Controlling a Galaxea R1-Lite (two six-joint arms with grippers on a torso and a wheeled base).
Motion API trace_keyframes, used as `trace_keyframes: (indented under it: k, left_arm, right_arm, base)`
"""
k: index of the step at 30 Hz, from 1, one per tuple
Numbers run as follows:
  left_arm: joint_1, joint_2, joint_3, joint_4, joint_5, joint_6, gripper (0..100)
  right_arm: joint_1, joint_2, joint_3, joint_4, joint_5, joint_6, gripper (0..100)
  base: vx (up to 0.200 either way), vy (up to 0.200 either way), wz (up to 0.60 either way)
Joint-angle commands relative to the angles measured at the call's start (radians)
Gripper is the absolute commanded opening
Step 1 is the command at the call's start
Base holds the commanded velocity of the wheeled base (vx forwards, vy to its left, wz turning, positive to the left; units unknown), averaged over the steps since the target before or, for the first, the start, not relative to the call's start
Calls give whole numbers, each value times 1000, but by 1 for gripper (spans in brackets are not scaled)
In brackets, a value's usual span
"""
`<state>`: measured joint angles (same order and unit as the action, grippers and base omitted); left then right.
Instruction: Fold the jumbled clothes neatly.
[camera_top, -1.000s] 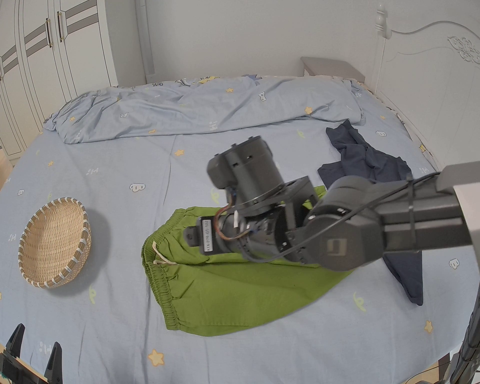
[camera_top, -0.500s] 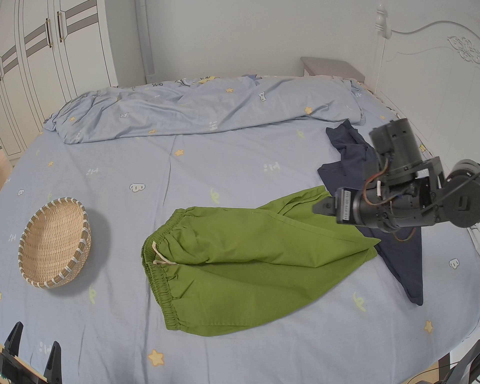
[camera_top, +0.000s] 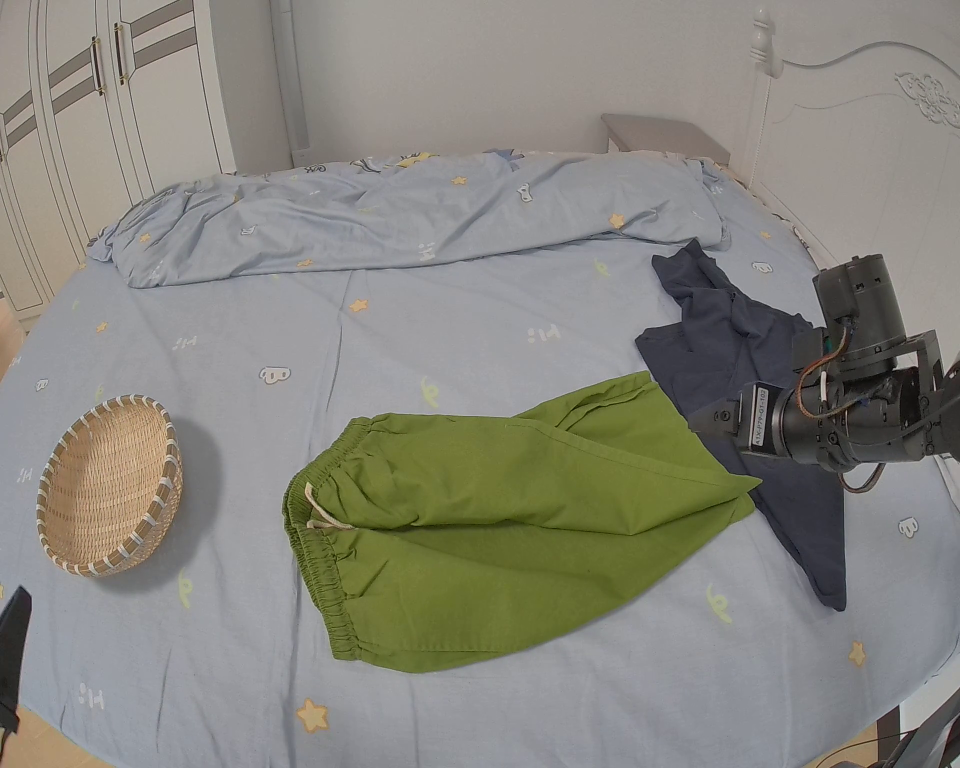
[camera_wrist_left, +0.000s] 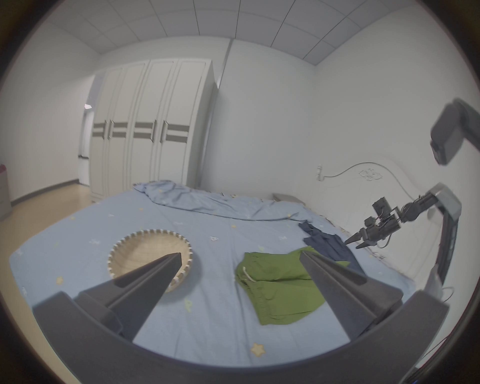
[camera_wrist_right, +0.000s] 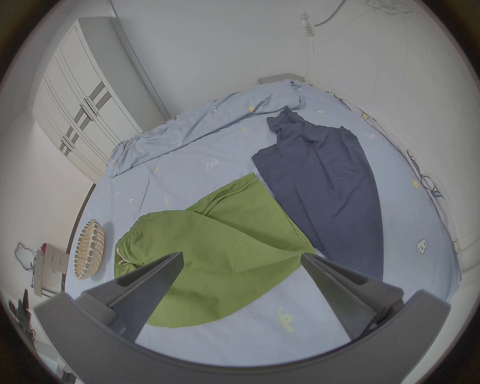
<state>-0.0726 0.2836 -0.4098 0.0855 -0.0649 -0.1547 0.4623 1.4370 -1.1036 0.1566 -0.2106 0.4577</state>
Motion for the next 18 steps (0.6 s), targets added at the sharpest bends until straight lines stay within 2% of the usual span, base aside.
trace_keyframes:
  k: [1,6,7,8,9,10,12,13,16,18]
  left_arm:
    - [-121,671,-207,26,-207,-144,100]
    - [-124,680,-199,17,-219,-148,100]
    - [-90,891,-46,-253,-386,-178,100]
    - [-75,940,-37,-293,-405,-172,100]
    - [-70,967,-32,-309,-412,-167,100]
    - [-78,1069,-23,-371,-423,-138,100]
    - [-79,1079,-23,-374,-423,-134,100]
    - [-85,1223,8,-423,-429,-43,100]
    - [-84,1332,72,-501,-438,24,100]
    - [-81,1365,100,-581,-441,21,100]
  right_arm:
    - [-145,-144,85,-2,137,-45,100]
    - [-151,-145,87,-2,143,-51,100]
    - [-197,-179,136,-5,183,-80,100]
    - [-194,-179,137,-5,188,-79,100]
    - [-191,-179,137,-5,189,-79,100]
    - [-188,-176,142,-3,189,-79,100]
    - [-186,-176,143,-3,191,-79,100]
    - [-172,-175,165,-5,189,-80,100]
    - [-148,-176,176,-5,188,-79,100]
    - [-143,-176,176,-5,186,-79,100]
  base:
    - [0,0,0]
    - [0,0,0]
    - [0,0,0]
    - [0,0,0]
    - [0,0,0]
    - [0,0,0]
    - [0,0,0]
    - [0,0,0]
    - [0,0,0]
    - [0,0,0]
